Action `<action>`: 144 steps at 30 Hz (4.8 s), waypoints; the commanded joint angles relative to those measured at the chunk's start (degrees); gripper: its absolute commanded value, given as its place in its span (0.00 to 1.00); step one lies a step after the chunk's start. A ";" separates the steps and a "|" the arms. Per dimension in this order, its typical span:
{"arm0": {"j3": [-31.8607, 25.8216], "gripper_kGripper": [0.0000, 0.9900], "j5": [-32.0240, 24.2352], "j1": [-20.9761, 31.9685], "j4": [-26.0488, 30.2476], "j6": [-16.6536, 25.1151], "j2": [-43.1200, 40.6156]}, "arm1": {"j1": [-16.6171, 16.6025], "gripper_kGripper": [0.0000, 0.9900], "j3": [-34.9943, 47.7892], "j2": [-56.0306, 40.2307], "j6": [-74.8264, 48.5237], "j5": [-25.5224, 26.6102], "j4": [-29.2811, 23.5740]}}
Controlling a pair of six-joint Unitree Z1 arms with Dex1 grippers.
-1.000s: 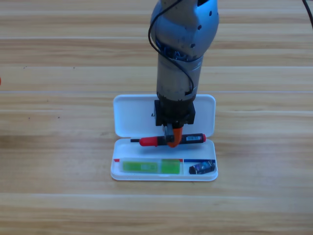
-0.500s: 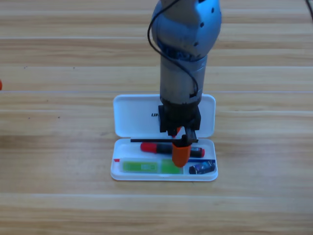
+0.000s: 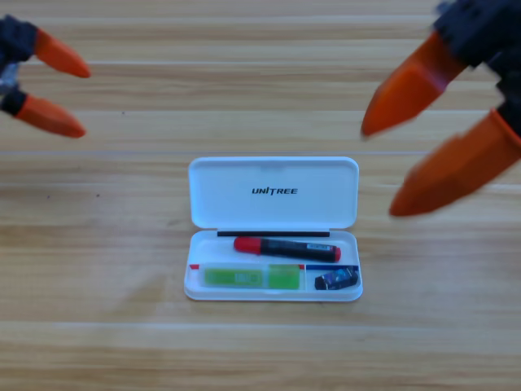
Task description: Clean up eraser and pencils
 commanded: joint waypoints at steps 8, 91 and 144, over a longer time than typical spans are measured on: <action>-10.13 0.89 -3.87 1.02 -3.72 0.42 22.64 | -4.24 0.86 21.20 -16.06 6.55 0.87 -19.13; -17.07 0.00 10.72 -20.42 -3.28 -13.73 27.47 | -2.74 0.86 24.27 -17.03 6.02 4.48 -20.53; -5.47 0.00 14.59 -31.85 -8.11 -19.61 20.44 | -2.04 0.86 24.27 -15.89 6.02 4.74 -20.80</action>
